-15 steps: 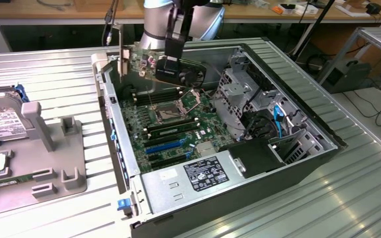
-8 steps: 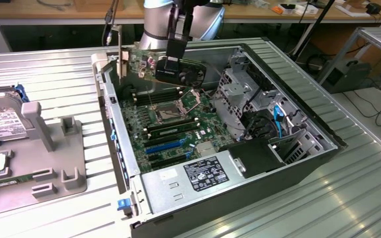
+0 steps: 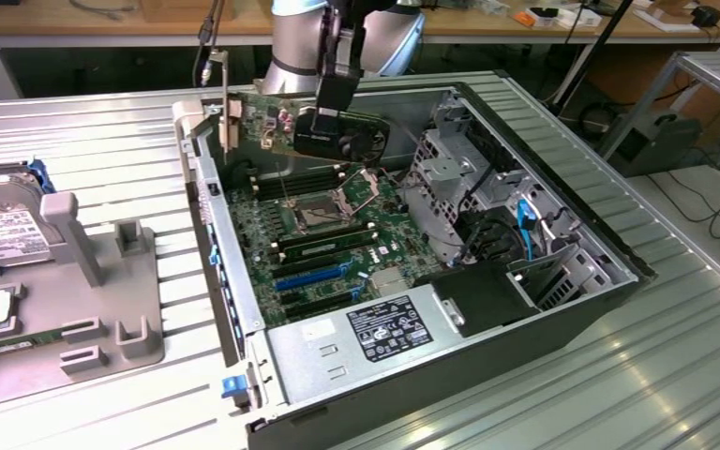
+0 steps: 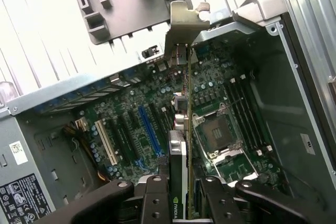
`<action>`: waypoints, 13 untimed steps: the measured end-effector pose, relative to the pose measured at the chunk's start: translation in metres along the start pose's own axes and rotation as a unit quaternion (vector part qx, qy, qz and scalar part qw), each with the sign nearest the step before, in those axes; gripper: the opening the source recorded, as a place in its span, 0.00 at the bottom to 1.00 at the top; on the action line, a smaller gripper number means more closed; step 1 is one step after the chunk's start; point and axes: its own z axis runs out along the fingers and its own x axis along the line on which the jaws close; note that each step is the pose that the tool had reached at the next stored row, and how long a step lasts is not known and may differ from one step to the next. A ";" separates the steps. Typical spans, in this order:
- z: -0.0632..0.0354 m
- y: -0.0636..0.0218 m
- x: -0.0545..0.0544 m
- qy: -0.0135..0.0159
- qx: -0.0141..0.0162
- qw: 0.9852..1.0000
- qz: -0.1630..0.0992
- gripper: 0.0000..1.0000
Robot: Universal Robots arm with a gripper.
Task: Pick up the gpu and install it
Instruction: 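Insert the gpu into the slot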
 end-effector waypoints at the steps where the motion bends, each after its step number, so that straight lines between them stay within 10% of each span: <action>1: 0.0000 0.0000 0.000 0.000 0.000 1.000 -0.004 0.27; 13: 0.0000 0.0000 0.000 0.002 -0.001 0.999 -0.050 0.27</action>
